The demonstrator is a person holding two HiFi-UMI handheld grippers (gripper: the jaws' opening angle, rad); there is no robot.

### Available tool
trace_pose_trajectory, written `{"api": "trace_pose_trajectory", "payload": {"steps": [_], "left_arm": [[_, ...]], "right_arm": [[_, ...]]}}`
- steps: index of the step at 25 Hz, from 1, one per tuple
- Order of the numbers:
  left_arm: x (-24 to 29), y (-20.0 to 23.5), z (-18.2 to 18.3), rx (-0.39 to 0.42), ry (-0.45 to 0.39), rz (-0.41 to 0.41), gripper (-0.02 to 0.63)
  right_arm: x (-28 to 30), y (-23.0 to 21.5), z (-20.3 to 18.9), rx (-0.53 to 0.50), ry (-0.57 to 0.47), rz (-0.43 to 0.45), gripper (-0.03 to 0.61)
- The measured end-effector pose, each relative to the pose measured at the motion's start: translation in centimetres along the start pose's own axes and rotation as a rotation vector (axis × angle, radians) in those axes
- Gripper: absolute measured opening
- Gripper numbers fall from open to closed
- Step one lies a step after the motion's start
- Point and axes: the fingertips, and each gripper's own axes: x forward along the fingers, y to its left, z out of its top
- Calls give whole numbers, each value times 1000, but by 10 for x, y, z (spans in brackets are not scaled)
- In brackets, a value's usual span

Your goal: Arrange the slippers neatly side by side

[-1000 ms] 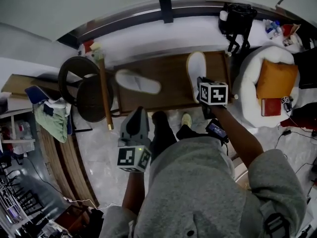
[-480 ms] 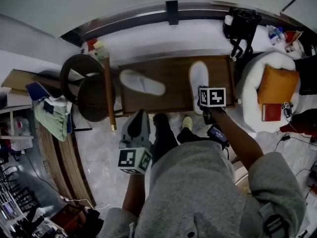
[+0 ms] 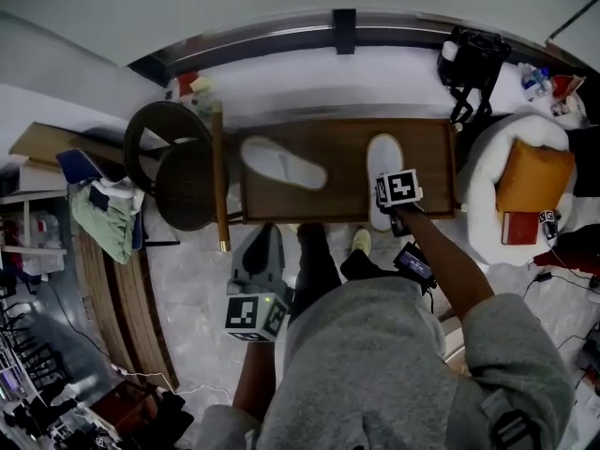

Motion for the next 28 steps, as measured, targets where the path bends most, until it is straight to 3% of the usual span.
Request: {"api": "trace_pose_trajectory", "payload": {"steps": [10, 16, 18, 21, 24, 28], "left_arm": [[10, 7, 2, -4, 15, -1, 23], [12, 12, 4, 7, 13, 2, 23], [11, 13, 4, 6, 14, 5, 23], [11, 15, 5, 1, 13, 11, 23], [10, 14, 7, -4, 5, 12, 23], [7, 17, 4, -12, -2, 17, 23]], "right_arm": [[17, 7, 24, -95, 13, -25, 35], [17, 2, 25, -98, 38, -41, 35], [20, 9, 29, -98, 17, -9, 37], [20, 1, 29, -111, 15, -44, 41], [15, 0, 32, -102, -8, -32, 115], [-4, 5, 39, -96, -81, -7, 143]]}}
